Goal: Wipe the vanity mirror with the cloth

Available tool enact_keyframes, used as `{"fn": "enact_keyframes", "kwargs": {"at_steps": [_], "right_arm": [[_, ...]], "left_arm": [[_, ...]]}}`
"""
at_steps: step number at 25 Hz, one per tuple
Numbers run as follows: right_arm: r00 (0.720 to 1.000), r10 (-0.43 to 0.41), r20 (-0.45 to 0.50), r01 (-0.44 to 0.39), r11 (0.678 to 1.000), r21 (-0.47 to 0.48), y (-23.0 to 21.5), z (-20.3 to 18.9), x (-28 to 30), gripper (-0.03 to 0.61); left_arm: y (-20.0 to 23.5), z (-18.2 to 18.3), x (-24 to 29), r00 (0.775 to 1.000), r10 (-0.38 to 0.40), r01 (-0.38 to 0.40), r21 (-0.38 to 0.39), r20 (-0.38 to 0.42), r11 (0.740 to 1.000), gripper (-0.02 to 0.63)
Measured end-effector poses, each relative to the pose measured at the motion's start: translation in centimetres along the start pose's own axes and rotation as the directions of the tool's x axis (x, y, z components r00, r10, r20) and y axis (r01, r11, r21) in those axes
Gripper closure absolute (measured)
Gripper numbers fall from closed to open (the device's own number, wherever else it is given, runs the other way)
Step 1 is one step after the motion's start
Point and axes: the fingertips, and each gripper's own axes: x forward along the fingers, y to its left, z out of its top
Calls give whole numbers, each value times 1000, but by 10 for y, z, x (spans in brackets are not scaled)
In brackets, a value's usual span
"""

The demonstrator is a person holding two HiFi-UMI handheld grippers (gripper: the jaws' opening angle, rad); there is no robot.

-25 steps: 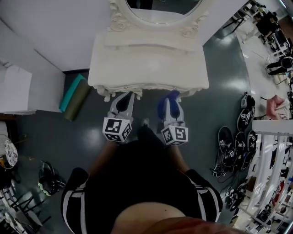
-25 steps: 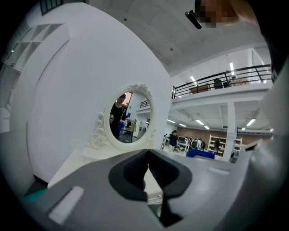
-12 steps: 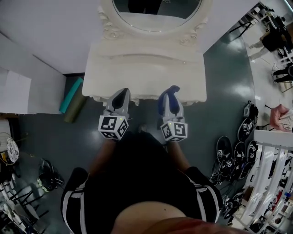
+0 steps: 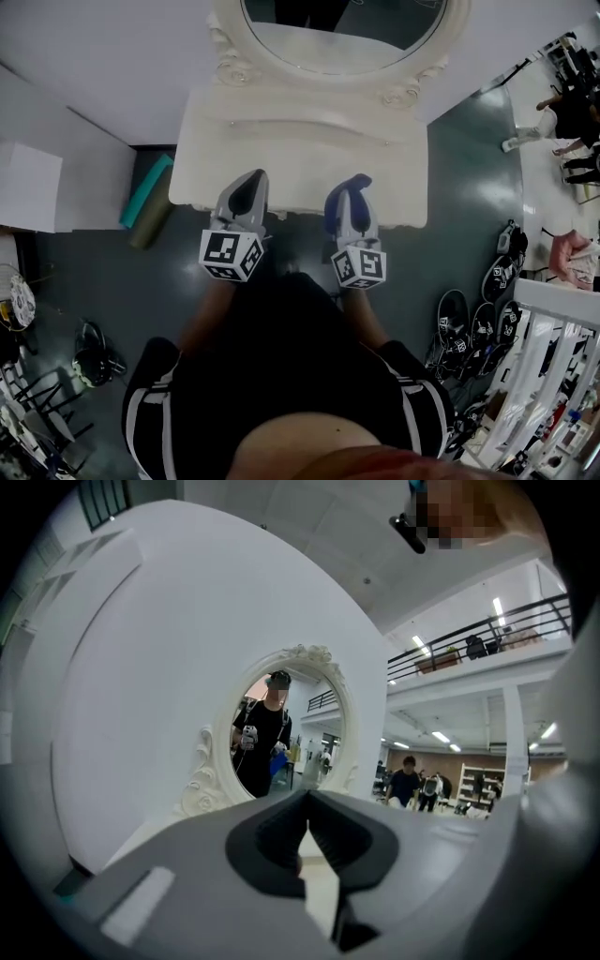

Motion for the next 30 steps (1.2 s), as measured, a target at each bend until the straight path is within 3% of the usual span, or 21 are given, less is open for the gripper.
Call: {"fn": "enact_keyframes", "kwargs": {"at_steps": [10, 18, 30], "right_arm": [[991, -124, 55, 124, 992, 15, 7, 23, 74, 537], [983, -153, 98, 153, 988, 5, -2, 45, 119, 537], [963, -176, 204, 179, 984, 4, -70, 111, 196, 537]], "left_arm": [[46, 30, 69, 992, -124, 125, 19, -22, 992, 604], [64, 53, 107, 984, -177, 177, -18, -12, 984, 604], [48, 83, 183, 986, -166, 166, 8, 2, 986, 604]]}}
